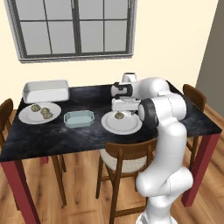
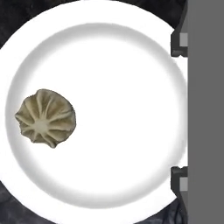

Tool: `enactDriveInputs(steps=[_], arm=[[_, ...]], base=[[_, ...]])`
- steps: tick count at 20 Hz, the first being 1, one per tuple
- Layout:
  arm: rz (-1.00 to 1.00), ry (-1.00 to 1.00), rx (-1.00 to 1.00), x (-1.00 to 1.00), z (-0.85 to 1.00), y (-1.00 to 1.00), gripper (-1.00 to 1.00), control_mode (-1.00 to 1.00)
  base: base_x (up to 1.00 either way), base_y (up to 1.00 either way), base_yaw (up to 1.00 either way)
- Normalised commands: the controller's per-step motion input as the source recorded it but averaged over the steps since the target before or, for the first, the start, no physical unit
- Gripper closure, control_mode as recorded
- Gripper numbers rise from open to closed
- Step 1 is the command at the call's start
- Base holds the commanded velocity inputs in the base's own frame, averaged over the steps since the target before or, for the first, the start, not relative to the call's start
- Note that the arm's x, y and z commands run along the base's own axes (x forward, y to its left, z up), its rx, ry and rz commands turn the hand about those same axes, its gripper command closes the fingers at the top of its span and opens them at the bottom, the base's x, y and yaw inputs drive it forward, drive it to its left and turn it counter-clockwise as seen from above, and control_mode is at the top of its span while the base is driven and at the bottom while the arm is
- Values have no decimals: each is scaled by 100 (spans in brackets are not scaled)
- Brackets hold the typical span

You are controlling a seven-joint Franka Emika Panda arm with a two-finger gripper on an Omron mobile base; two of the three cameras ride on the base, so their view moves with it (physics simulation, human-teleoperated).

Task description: Place two dumplings into each of the tupperware containers and then place the containers in the fridge.

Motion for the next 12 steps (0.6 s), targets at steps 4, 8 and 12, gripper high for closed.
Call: enactDriveInputs(steps=[4,8,12], arm=[[0,0,-4,6,-39,10,-100,-100],[0,-1,-2,9,-30,5,-100,-100],[0,-5,-2,30,-28,0,-100,-100]], base=[[0,0,0],[0,0,0],[0,0,0]])
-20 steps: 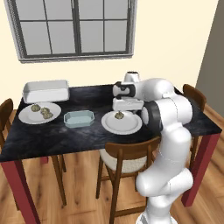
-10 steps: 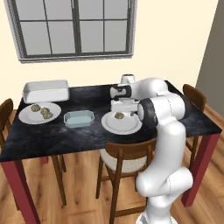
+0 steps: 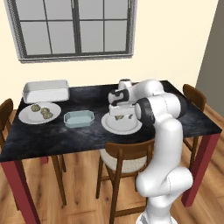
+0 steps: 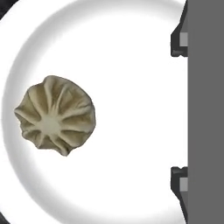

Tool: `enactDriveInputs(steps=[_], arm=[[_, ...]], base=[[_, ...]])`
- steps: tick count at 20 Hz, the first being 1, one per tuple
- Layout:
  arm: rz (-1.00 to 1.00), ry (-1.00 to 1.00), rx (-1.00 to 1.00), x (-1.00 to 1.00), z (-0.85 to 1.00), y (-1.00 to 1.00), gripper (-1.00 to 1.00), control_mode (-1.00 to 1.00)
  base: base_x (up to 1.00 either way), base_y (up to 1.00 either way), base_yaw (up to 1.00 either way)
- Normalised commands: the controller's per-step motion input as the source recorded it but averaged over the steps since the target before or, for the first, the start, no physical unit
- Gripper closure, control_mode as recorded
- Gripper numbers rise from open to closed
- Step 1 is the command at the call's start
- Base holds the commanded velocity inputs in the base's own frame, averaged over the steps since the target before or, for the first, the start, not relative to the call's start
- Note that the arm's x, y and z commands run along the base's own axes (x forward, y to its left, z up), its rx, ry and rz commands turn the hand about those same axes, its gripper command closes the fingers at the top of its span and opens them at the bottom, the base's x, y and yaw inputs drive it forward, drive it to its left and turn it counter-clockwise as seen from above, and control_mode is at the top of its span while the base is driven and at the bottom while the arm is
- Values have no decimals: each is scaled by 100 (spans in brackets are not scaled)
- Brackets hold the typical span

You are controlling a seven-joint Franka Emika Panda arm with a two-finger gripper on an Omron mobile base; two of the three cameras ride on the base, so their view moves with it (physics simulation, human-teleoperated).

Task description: Place two dumplings into each of the tupperware containers and then place the containers in the fridge.

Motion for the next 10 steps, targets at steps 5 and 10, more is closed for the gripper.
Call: enactDriveInputs(steps=[5,10], arm=[[0,-3,0,31,-13,0,-100,-100],[-2,0,0,43,-1,0,-100,-100]], base=[[0,0,0],[0,0,0]])
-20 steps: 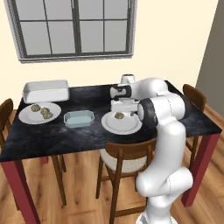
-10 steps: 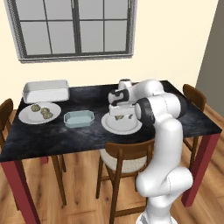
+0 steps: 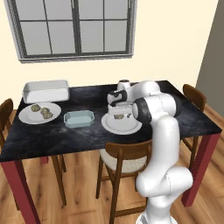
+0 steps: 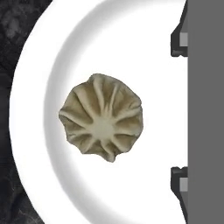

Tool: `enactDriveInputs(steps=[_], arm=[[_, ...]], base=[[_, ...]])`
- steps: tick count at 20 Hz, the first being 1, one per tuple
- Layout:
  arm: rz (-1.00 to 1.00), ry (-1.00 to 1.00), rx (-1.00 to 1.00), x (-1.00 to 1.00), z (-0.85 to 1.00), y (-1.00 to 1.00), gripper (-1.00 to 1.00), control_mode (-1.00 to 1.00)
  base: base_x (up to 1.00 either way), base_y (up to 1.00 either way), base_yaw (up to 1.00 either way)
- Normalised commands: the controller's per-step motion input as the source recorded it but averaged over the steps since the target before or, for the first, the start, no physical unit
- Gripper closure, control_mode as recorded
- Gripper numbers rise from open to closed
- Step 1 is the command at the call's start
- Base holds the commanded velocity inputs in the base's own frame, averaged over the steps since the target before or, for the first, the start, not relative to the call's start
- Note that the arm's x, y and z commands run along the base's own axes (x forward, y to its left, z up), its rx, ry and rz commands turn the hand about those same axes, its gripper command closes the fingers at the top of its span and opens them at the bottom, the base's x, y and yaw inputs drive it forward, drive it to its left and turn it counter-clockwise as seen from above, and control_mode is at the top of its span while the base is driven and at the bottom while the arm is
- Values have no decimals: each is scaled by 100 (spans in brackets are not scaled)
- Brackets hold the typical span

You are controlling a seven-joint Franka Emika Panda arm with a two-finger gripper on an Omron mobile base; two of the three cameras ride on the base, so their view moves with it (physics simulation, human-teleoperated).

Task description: Place two dumplings into each of the tupperware containers and then place the containers in the fridge.

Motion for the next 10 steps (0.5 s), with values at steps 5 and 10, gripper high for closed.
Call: enactDriveInputs(steps=[5,10], arm=[[-1,0,0,37,-6,0,-100,-100],[0,0,0,22,-30,4,-100,-100]], base=[[0,0,0],[0,0,0]])
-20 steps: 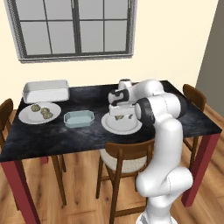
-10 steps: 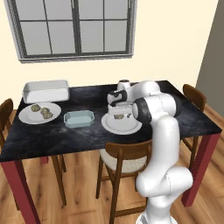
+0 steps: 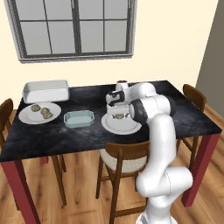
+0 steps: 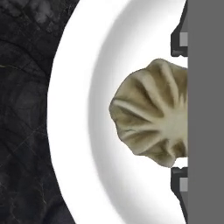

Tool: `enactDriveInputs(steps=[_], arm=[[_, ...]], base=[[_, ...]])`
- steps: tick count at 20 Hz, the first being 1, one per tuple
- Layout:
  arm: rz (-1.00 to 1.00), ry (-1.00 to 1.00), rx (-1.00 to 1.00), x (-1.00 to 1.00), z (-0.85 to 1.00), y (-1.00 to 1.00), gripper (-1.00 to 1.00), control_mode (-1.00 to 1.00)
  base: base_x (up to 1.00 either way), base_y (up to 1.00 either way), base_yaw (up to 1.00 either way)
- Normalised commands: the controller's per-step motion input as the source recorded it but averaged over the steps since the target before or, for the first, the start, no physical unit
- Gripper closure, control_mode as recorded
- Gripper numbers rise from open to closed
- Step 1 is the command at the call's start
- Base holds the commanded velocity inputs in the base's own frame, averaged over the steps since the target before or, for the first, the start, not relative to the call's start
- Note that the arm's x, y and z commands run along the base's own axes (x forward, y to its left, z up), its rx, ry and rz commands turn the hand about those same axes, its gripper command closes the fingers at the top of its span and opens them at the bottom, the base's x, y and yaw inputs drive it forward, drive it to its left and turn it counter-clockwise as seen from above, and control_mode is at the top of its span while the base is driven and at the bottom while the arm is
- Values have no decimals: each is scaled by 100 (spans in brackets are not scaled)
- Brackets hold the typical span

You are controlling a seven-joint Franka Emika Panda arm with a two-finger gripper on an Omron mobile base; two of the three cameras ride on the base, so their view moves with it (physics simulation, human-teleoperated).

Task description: Place two dumplings into each of the tupperware containers and then place the containers in the fridge.

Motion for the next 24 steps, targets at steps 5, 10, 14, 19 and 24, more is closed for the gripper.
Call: enactDriveInputs(steps=[5,10,14,19,24], arm=[[0,0,0,16,-34,3,-100,-100],[0,0,0,0,0,0,100,-100],[0,3,0,-2,-1,1,100,-100],[0,4,0,-30,3,7,100,-100],[0,0,0,-68,14,11,100,-100]], base=[[0,0,0],[0,0,0],[0,0,0],[0,0,0],[0,0,0]])
